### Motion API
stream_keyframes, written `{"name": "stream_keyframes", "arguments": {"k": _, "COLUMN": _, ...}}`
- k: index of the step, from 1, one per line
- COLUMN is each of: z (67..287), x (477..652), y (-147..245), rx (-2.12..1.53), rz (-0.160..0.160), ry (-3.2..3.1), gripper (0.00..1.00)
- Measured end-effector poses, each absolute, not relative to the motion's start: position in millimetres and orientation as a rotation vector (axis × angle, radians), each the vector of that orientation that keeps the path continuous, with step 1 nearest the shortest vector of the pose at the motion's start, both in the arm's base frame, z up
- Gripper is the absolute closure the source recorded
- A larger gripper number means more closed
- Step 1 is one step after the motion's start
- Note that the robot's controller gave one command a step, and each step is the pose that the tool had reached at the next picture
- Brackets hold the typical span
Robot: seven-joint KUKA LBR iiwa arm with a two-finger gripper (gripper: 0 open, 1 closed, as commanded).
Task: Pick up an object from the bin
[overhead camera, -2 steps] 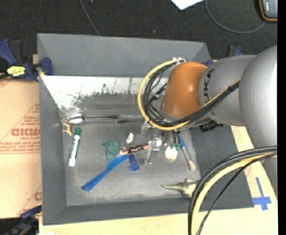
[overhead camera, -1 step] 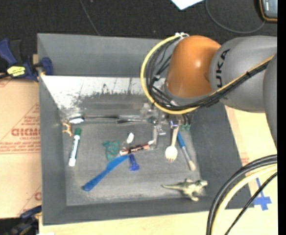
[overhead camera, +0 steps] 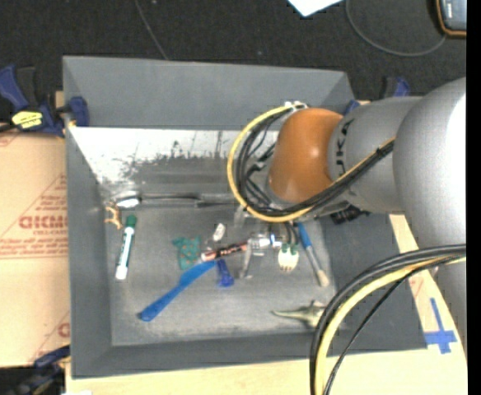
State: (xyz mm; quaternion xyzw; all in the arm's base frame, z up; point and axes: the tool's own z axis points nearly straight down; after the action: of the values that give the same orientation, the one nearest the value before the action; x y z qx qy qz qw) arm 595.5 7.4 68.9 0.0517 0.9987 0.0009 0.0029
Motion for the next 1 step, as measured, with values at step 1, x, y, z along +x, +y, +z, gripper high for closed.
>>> {"name": "stream_keyframes", "arguments": {"k": 1, "z": 71.1, "x": 600.9, "y": 13.8, "rx": 0.093, "rz": -0.002, "ry": 3.117, "gripper": 0.00}}
